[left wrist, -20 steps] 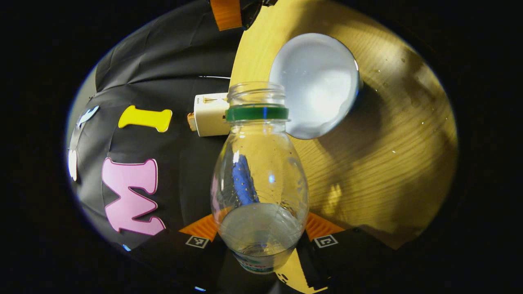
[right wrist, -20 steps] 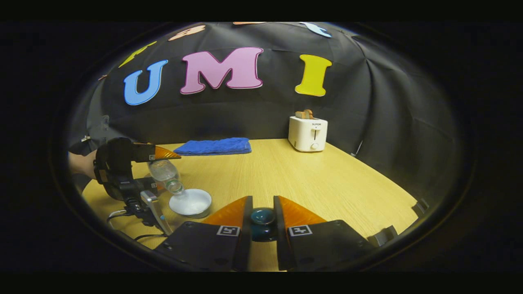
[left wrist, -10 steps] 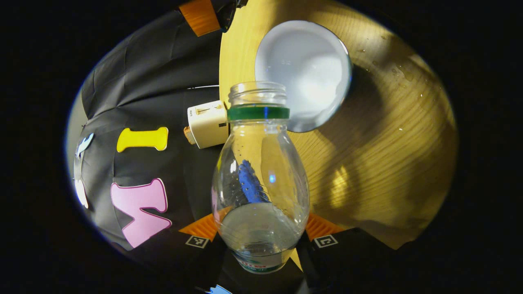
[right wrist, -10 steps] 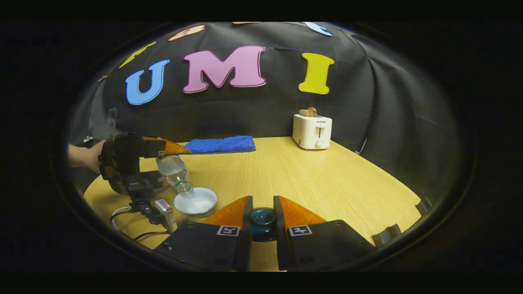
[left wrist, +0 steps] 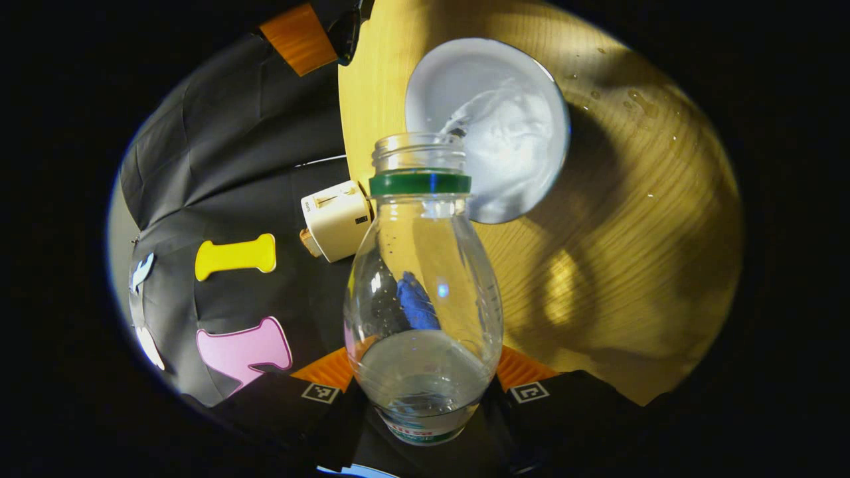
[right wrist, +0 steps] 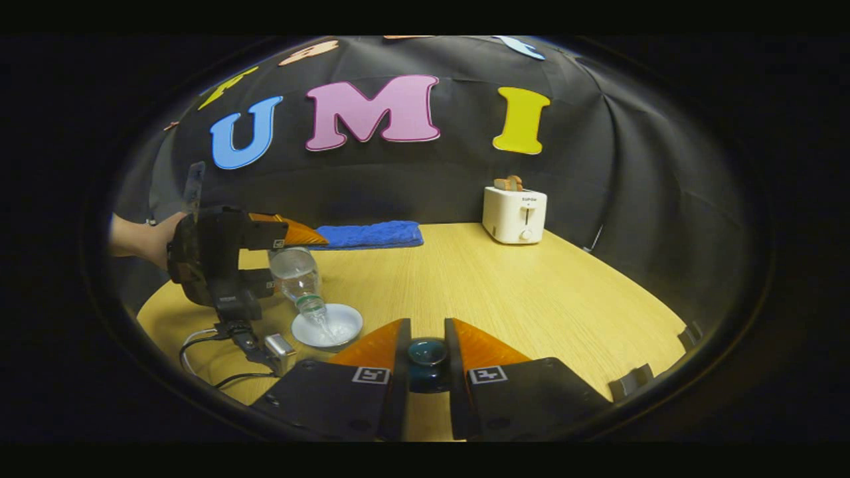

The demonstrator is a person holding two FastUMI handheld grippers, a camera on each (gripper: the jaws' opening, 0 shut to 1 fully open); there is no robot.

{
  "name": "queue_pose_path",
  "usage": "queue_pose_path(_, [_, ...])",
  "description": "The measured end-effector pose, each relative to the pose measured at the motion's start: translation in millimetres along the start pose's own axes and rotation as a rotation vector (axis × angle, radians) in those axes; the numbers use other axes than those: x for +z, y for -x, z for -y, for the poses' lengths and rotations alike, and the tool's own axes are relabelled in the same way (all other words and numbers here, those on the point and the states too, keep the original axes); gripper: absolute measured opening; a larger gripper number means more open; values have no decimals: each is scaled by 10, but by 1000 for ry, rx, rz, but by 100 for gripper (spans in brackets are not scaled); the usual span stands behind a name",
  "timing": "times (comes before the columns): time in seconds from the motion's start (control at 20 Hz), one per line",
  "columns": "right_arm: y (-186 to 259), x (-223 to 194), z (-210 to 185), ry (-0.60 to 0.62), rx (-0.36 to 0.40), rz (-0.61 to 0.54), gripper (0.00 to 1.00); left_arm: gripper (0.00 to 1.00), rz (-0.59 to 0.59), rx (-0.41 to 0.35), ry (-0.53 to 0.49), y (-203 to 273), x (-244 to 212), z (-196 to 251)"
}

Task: Open the teacup lid with one hand, grasp the water bottle and pour water into the teacup with the other hand; after pouring, place the water bottle on the coaster and then close the teacup lid.

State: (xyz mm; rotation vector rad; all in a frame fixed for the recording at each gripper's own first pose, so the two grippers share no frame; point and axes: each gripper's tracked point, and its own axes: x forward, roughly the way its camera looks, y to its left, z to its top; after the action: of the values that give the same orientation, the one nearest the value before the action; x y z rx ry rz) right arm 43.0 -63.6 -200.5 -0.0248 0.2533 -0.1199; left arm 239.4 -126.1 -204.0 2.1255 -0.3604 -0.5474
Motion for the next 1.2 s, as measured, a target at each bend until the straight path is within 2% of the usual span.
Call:
queue_pose_path(0.3, [8,23,-25,2,12,3,24,78,10,-5,-78,-15,-66,-112])
queue_pose_path(0.4, [5,30,-30,-2,13,5,24,78,26,9,-121,-15,-72,-176])
queue_pose_path(0.5, [8,34,-40,-10,14,8,34,78,43,36,-157,-12,-65,-275])
queue_pose_path(0.6, [25,17,-47,-10,15,8,24,78,46,38,-178,-25,-81,-278])
queue_pose_path(0.65, [25,8,-43,-9,15,7,24,78,46,46,-195,-33,-92,-324])
queue_pose_path(0.75, [26,-1,-36,-11,17,4,33,78,48,48,-216,-70,-99,-371])
queue_pose_path(0.8, [32,-1,-25,-12,16,4,33,78,51,55,-225,-78,-88,-401])
queue_pose_path(0.85, [31,8,-15,-13,15,5,28,78,53,60,-233,-69,-84,-431])
queue_pose_path(0.9, [31,16,-3,-13,13,7,33,78,55,58,-237,-79,-79,-438])
queue_pose_path(0.95, [36,8,-3,-13,13,9,33,78,56,62,-245,-82,-81,-454])
queue_pose_path(1.05, [46,11,3,-14,13,9,24,78,57,63,-267,-96,-92,-496])
queue_pose_path(1.1, [51,16,6,-14,13,9,33,78,62,63,-274,-101,-92,-507])
queue_pose_path(1.2, [58,30,22,-13,15,10,33,78,64,69,-296,-98,-107,-549])
